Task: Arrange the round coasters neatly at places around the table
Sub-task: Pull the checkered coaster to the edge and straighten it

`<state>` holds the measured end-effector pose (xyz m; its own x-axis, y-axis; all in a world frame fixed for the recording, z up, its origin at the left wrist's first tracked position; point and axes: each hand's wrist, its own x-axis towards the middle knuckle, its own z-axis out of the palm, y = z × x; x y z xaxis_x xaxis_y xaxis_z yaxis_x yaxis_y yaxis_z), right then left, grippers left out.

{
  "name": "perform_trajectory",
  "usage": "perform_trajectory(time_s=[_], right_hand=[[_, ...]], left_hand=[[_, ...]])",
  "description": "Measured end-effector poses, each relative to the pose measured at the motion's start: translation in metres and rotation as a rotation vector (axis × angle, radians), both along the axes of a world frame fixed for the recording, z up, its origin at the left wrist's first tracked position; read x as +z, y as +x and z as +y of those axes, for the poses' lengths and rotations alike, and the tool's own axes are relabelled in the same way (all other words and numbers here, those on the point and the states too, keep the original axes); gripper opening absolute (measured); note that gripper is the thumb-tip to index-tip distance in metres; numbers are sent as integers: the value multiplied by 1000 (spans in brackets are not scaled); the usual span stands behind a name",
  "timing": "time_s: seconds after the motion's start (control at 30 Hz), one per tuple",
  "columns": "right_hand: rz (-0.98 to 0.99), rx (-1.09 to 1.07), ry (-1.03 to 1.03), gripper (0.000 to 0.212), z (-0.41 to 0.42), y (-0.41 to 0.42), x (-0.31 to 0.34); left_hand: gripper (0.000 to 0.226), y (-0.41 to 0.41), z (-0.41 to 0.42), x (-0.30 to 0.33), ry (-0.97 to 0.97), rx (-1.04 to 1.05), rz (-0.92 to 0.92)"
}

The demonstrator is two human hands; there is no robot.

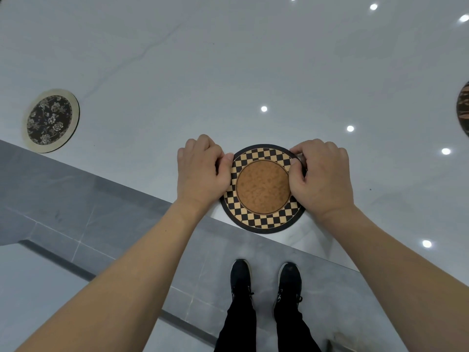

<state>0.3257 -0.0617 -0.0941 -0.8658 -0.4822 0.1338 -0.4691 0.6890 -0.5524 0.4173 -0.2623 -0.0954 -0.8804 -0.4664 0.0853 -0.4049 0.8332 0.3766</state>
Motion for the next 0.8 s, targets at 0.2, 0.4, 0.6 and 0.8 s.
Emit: perform_trajectory(time_s=[0.2, 0.4, 0.6, 0.8], right_hand=[[-4, 6, 12, 17, 0, 0, 2], [-15, 2, 14, 16, 0, 0, 2], [-14, -8, -2, 17, -1, 0, 2], [-21, -13, -10, 18, -1, 0, 2]], left_hand=[[31, 0, 1, 3, -3, -12, -4], [31, 0, 1, 3, -5, -17, -6], [31, 0, 1, 4, -18, -20, -6], [31, 0, 1, 3, -14, -22, -10]])
